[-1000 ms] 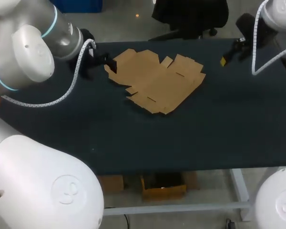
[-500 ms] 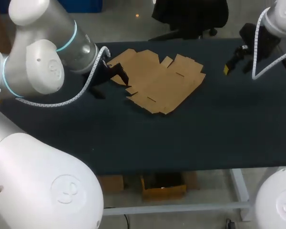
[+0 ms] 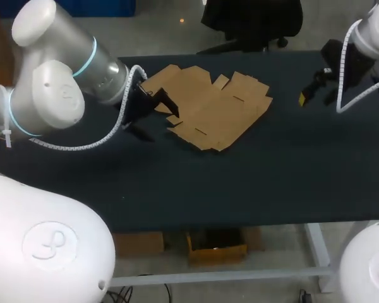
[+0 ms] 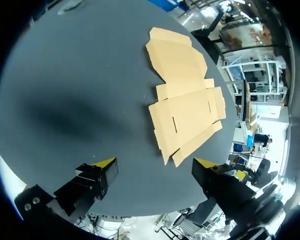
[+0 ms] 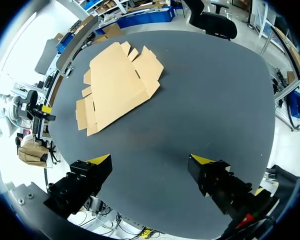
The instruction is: Assemble the packaging by folding the flat box into shape, placing the metal phone stand inside, and closing the box properly
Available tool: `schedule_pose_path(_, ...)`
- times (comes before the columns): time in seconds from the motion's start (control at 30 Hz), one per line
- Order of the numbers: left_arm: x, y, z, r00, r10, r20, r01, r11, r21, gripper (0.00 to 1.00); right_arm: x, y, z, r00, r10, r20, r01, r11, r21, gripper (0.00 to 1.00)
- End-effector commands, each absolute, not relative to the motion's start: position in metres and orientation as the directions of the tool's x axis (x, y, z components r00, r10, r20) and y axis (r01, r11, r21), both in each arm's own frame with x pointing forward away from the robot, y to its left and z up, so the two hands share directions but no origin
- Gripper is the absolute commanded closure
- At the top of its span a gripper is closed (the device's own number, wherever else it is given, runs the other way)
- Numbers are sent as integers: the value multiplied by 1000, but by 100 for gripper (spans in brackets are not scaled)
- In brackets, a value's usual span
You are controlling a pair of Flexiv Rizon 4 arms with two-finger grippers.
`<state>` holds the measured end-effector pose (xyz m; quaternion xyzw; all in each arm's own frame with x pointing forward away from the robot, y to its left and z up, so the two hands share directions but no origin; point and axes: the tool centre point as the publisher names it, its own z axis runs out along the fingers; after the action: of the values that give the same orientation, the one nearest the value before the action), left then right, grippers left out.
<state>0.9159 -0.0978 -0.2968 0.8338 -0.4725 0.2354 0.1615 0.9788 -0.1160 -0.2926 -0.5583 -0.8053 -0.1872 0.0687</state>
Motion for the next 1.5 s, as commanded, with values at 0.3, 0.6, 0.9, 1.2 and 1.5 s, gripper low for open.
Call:
schedule_pose_path(0.3, 924, -113, -324, 544, -623, 562, -806, -574, 144, 0, 981, -118, -300, -362, 875, 322, 928, 308, 207, 0)
schedule_pose_path(0.6, 923, -124, -343, 561, -567, 603, -798, -564, 212, 3, 981, -120, -302, -361, 868, 339, 929, 305, 209, 0)
schedule_pose_path(0.9, 932, -138, -358, 517, -560, 647, -821, -539, 190, 20, 976, -118, -300, -365, 864, 347, 928, 306, 215, 0)
schedule_pose_path(1.2, 947, -150, -377, 456, -580, 674, -854, -497, 150, 24, 974, -118, -301, -366, 860, 357, 928, 308, 209, 0)
schedule_pose_path(1.5, 961, -150, -386, 444, -569, 692, -859, -491, 147, 53, 976, -118, -300, -365, 861, 355, 929, 310, 204, 0)
